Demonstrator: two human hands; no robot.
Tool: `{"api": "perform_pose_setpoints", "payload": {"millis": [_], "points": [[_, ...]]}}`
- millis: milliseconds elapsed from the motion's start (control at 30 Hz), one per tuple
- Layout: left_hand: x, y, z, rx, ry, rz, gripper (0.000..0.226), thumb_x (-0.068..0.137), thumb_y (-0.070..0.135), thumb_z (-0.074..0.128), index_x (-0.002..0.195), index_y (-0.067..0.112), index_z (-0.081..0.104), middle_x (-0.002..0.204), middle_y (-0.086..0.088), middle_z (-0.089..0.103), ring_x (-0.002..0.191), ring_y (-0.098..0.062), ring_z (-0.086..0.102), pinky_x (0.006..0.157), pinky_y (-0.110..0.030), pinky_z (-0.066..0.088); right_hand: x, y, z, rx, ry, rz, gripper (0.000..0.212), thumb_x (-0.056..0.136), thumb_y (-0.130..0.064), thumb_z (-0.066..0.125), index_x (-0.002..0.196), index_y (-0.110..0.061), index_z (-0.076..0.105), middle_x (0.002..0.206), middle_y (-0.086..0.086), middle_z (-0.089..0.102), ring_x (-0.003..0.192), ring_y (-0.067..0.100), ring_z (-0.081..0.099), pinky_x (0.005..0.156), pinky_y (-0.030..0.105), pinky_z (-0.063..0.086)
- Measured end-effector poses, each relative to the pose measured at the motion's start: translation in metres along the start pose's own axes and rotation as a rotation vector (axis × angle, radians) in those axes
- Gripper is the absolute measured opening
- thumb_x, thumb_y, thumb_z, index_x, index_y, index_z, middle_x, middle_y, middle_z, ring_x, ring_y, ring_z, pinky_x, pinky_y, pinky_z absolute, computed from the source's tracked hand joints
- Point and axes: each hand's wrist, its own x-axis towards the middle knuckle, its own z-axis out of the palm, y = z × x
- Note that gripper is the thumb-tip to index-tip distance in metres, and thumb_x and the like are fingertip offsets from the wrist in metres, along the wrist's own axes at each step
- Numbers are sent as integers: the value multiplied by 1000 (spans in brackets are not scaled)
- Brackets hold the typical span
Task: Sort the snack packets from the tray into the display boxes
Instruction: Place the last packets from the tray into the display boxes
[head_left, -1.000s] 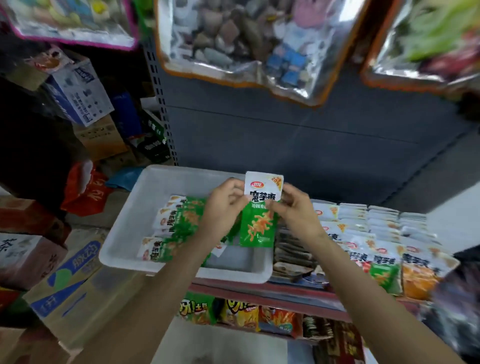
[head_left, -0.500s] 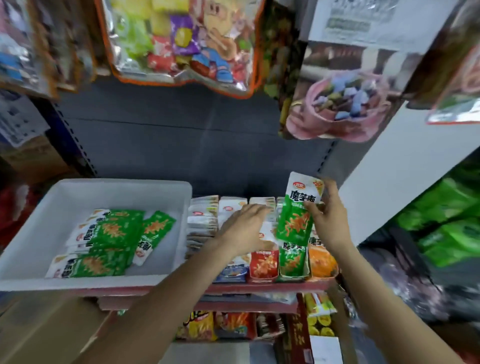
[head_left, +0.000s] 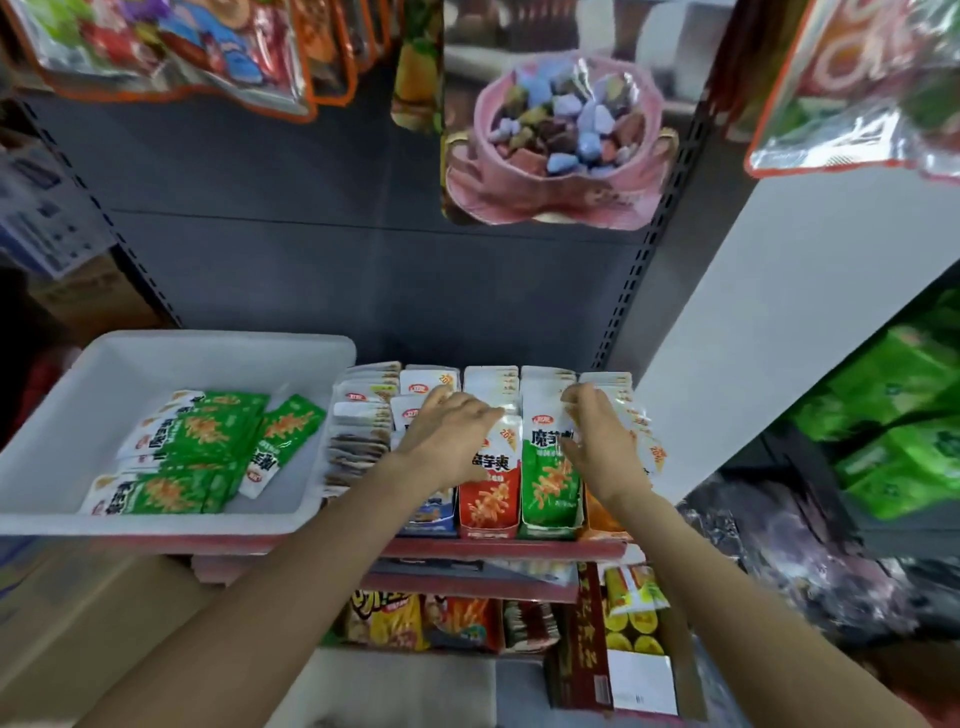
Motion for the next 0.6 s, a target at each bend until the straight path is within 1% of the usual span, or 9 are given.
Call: {"api": "perform_pose_setpoints", "payload": {"millis": [100,233,333,400,467,533,600], "points": [[0,0,2,-22,14,-9,76,84,44,63,146,23,25,148,0,36,137,-18,28,116,-41,10,-2,7,6,-245,-55,-67,49,84,-6,61,128,-15,42,125,7,45,111,27,48,83,36,46],[-1,-1,1,-127,86,-15,61,89,38,57,144,24,33,147,3,37,138,-15,26,114,-36,12,0,3,6,-370,-136,-64,49,87,-15,60,131,-19,41,129,4,43,117,23,41,93,33,42],[-5,-5,-3,-225,188,-30,52,93,35,51,142,23,37,149,4,33,140,-14,19,115,-32,9,4,-11,4,-270,-98,-48,40,91,-22,56,130,-17,46,129,4,43,121,22,39,99,31,38],[-11,-13,-3,-290,273,-53,47,94,33,48,139,22,41,146,6,36,139,-12,21,113,-29,11,7,-28,4,-146,-58,-75,35,92,-17,53,127,-13,50,127,6,45,121,22,41,99,28,36],[-20,-25,0,-395,365,-87,39,93,27,50,132,21,50,138,4,46,132,-13,32,109,-29,21,10,-50,7,-43,-30,-112,35,92,-12,52,127,-12,51,126,7,46,120,22,43,98,24,34],[-33,-44,4,-502,467,-141,31,91,20,54,122,18,58,125,1,56,122,-17,43,102,-31,32,13,-77,15,27,-19,-153,37,92,-9,50,129,-13,49,127,6,46,119,21,43,95,22,34],[-50,-65,6,-574,543,-219,27,88,14,56,114,15,61,117,-1,60,115,-20,48,97,-35,40,17,-106,27,71,-26,-211,36,92,-8,50,128,-11,50,124,6,48,116,21,45,93,22,34]]}}
